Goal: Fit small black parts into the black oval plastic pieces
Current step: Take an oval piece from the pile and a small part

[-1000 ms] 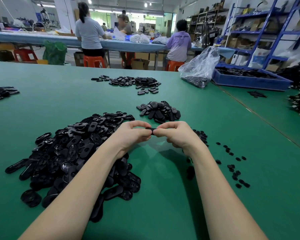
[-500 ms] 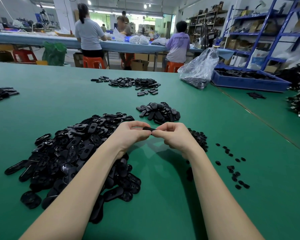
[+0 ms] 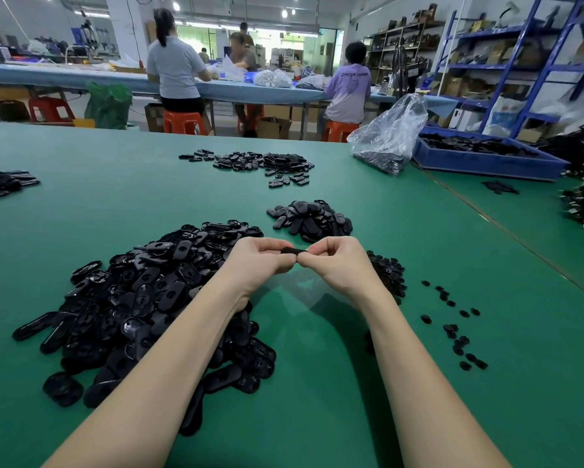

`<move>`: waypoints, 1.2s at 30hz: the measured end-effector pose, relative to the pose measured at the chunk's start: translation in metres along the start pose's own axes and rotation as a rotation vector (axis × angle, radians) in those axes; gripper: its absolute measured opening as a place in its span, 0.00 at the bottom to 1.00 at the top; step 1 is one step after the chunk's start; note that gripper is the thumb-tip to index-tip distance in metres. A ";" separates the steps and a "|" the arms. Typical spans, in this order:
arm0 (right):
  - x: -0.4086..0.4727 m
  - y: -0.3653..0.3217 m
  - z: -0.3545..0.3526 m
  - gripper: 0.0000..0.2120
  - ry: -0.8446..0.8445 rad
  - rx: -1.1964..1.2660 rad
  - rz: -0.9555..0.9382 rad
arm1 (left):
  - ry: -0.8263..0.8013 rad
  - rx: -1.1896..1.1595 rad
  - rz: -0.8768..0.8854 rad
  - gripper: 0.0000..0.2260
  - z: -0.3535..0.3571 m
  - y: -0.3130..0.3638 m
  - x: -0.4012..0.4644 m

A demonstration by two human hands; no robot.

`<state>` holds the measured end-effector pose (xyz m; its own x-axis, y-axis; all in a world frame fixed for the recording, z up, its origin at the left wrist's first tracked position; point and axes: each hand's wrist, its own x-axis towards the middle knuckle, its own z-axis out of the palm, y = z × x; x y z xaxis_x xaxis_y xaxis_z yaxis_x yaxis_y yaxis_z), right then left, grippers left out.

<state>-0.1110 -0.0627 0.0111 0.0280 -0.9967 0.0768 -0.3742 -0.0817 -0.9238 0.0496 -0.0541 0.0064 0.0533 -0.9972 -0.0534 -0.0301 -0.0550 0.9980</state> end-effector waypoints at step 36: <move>0.009 0.014 -0.031 0.04 0.085 0.335 0.138 | 0.197 1.507 0.474 0.11 0.090 0.041 0.130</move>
<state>-0.1448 -0.0726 0.0105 -0.0840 -0.9957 -0.0389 -0.0449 0.0428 -0.9981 -0.0341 -0.1902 0.0372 -0.1286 -0.9227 0.3634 -0.9915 0.1268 -0.0288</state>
